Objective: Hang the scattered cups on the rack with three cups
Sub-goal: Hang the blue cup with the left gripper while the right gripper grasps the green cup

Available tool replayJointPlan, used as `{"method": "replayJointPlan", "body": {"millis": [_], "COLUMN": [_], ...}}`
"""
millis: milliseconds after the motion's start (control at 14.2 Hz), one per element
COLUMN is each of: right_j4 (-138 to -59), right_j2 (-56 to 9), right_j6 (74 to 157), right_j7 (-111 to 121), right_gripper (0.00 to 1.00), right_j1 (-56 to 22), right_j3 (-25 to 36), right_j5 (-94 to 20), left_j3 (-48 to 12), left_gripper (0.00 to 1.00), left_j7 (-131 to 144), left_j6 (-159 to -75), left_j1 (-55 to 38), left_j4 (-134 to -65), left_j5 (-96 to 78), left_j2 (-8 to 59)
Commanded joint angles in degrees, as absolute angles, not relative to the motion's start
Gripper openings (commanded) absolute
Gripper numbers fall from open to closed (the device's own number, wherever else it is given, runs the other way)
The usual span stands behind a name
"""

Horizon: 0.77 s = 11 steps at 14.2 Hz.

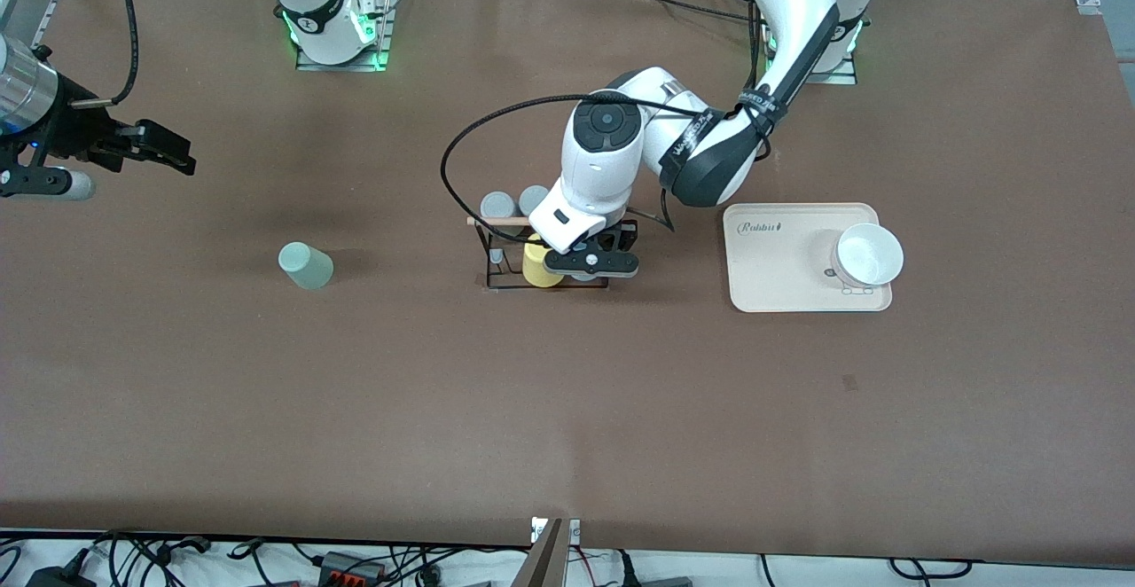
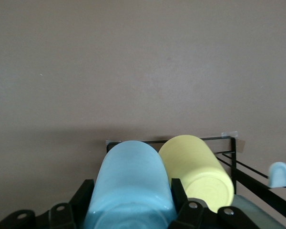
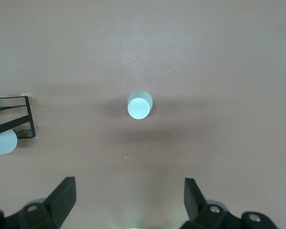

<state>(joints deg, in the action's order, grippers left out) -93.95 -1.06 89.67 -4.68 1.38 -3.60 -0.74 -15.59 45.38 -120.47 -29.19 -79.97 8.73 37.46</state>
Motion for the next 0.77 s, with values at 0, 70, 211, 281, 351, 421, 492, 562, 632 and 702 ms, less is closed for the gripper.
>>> {"method": "replayJointPlan", "body": {"millis": [0, 70, 211, 281, 351, 421, 492, 562, 632, 702], "right_j4": [-92.81, -92.81, -92.72, -92.72, -92.72, -92.81, -92.81, -92.81, -92.90, -93.42], "right_j2": [-1.93, -3.33, -7.81, -8.95, -9.66, -10.89, -12.99, -15.01, -16.94, -18.62], "right_j6": [88.86, 89.47, 89.65, 89.82, 89.91, 90.87, 92.45, 94.55, 96.31, 97.98], "right_j7": [-4.57, -4.57, -4.66, -4.57, -4.74, -4.83, -4.66, -4.66, -4.75, -4.83], "right_gripper": [1.00, 1.00, 1.00, 1.00, 1.00, 1.00, 1.00, 1.00, 1.00, 1.00], "right_j1": [1.84, 1.76, 1.76, 1.76, 1.67, 1.58, 1.76, 1.84, 1.58, 1.32], "right_j3": [-4.04, -4.04, -4.04, -4.04, -4.04, -4.04, -4.04, -4.13, -4.13, -4.04], "right_j5": [-0.35, -0.35, -0.35, 0.00, 0.09, 0.00, -0.44, -0.53, -0.53, -0.53], "left_j3": [-15.56, -15.56, -15.47, -15.47, -15.47, -15.29, -15.29, -15.12, -15.12, -15.12], "left_gripper": [0.29, 0.29, 0.29, 0.29, 0.29, 0.29, 0.29, 0.29, 0.29, 0.29], "left_j7": [42.91, 40.72, 36.75, 35.87, 34.82, 32.80, 31.13, 30.24, 30.15, 30.06], "left_j6": [-122.25, -122.43, -123.22, -123.40, -123.57, -123.57, -123.57, -123.57, -124.10, -125.93], "left_j1": [-28.92, -28.65, -27.95, -27.86, -27.86, -27.86, -27.86, -27.86, -27.86, -27.86], "left_j4": [-84.11, -84.02, -84.20, -84.20, -84.20, -84.20, -84.29, -84.46, -84.46, -84.90], "left_j5": [10.19, 10.20, 10.11, 10.11, 10.11, 10.11, 10.11, 10.11, 10.11, 10.11], "left_j2": [35.42, 35.51, 35.68, 35.86, 36.03, 36.47, 36.47, 36.56, 36.65, 37.35]}}
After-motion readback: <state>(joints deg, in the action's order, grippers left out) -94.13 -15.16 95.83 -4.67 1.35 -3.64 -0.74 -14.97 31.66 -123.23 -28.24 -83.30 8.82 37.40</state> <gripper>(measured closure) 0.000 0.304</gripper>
